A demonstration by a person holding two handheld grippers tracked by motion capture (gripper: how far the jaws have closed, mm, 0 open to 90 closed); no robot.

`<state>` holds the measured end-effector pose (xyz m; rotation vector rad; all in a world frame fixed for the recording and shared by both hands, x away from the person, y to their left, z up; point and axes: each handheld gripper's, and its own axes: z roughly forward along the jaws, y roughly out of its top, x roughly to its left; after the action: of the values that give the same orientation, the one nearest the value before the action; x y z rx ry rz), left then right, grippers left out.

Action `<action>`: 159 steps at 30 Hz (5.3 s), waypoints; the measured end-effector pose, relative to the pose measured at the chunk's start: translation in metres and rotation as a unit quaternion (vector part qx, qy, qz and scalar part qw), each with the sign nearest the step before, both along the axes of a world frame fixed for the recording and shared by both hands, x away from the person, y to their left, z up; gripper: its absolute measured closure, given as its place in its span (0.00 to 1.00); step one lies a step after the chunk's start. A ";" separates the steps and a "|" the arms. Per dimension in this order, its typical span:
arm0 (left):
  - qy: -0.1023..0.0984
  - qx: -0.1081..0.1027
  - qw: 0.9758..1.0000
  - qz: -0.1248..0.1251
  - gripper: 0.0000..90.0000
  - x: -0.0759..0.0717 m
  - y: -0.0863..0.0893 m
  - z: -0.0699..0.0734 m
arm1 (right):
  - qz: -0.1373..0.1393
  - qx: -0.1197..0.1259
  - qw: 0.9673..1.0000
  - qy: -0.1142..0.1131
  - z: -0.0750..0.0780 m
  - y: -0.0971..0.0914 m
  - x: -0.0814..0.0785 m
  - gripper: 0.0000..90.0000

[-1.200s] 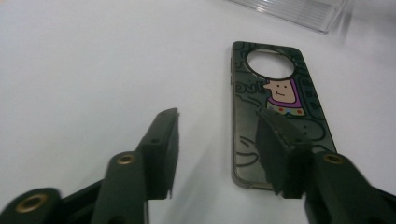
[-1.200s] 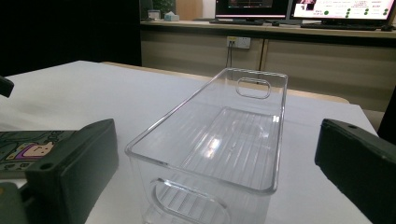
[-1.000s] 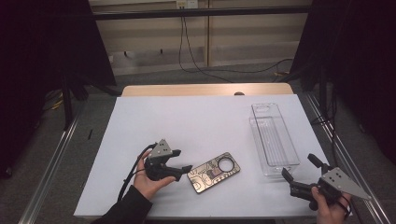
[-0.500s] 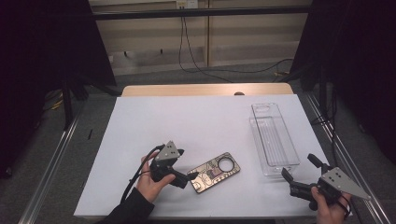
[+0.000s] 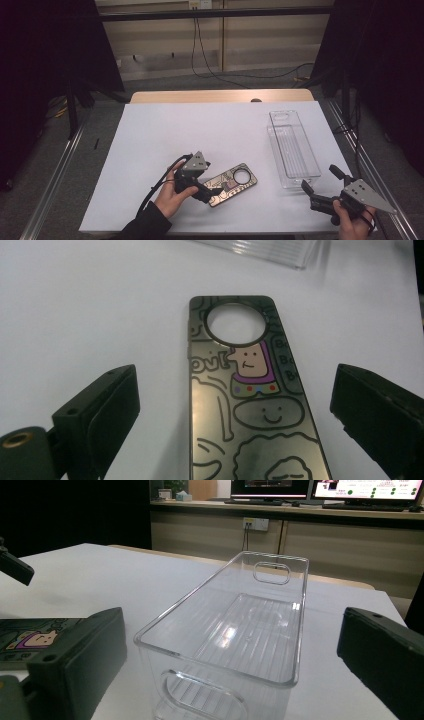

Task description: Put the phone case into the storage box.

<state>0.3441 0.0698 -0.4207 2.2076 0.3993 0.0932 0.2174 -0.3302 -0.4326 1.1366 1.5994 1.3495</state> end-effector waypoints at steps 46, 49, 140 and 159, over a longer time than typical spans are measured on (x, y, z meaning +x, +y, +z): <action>0.056 0.174 0.983 -0.024 0.06 0.016 -0.073 -0.021 | 0.003 0.001 1.000 0.002 0.000 0.000 0.000 0.00; 0.045 0.182 0.982 -0.025 0.06 0.014 -0.075 -0.022 | 0.003 0.001 1.000 0.003 0.000 0.000 0.000 0.00; 0.003 -0.059 0.997 0.040 0.14 0.015 -0.011 0.012 | 0.021 0.008 1.000 -0.007 0.003 0.007 -0.001 0.00; -0.019 -0.153 0.988 0.011 0.14 0.001 0.025 0.017 | 0.096 0.009 0.995 -0.019 0.016 0.038 0.001 0.00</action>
<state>0.3453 0.0950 -0.4041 1.8967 0.3902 0.0803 0.2183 -0.2924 -0.4170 0.9816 1.7063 1.5010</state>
